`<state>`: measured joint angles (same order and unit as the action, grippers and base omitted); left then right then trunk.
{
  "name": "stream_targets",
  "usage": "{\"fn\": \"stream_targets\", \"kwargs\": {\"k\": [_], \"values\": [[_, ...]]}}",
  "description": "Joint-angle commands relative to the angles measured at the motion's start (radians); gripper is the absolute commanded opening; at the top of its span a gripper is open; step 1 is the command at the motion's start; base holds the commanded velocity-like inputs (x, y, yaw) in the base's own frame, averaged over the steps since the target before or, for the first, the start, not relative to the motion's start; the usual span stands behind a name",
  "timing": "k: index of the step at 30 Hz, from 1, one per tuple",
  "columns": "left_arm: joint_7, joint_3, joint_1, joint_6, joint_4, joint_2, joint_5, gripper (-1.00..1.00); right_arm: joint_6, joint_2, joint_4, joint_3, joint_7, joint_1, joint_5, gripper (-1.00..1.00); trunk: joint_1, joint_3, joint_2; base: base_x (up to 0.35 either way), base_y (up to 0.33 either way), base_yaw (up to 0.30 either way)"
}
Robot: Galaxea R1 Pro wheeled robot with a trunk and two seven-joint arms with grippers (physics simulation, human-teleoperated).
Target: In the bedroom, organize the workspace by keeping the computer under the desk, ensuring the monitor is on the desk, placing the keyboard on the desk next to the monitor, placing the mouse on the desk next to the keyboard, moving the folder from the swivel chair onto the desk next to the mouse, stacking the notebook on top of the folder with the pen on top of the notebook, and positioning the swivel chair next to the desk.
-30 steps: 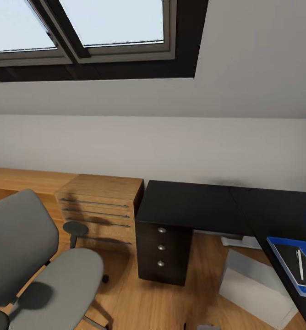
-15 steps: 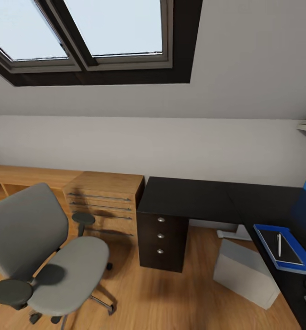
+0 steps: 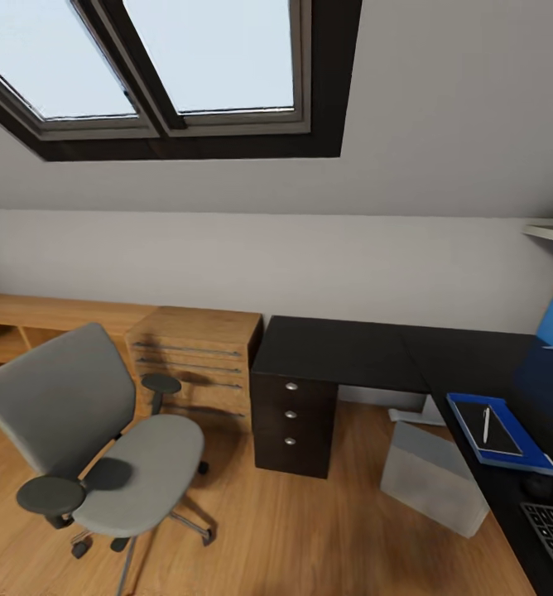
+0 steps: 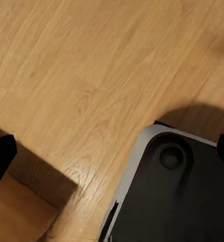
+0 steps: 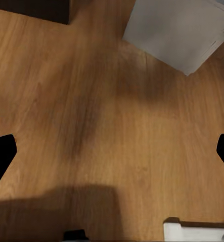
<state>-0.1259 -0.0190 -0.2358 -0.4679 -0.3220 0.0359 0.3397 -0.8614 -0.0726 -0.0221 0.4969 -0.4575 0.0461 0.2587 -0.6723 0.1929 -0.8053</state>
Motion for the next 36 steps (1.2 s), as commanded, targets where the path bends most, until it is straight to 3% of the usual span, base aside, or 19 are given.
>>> {"fn": "stream_targets", "kwargs": {"k": [1, 11, 36], "values": [[0.01, -0.001, 0.0, -0.012, 0.027, 0.001, -0.001, 1.0, -0.018, 0.0, -0.002, 0.01, 0.005, -0.009, 0.005, 1.0, 0.004, -0.002, 0.006, -0.021, 0.0, 0.156], [0.049, -0.005, 0.0, -0.046, 0.081, 0.007, 0.005, 1.0, -0.05, -0.001, -0.003, 0.011, 0.032, -0.033, 0.006, 1.0, 0.042, -0.033, 0.076, -0.006, 0.0, 0.244], [0.051, -0.004, 0.0, -0.038, 0.097, 0.003, 0.004, 1.0, -0.047, -0.001, -0.002, 0.009, 0.039, -0.034, 0.007, 1.0, 0.138, -0.109, 0.251, 0.0, 0.0, 0.268]]}}
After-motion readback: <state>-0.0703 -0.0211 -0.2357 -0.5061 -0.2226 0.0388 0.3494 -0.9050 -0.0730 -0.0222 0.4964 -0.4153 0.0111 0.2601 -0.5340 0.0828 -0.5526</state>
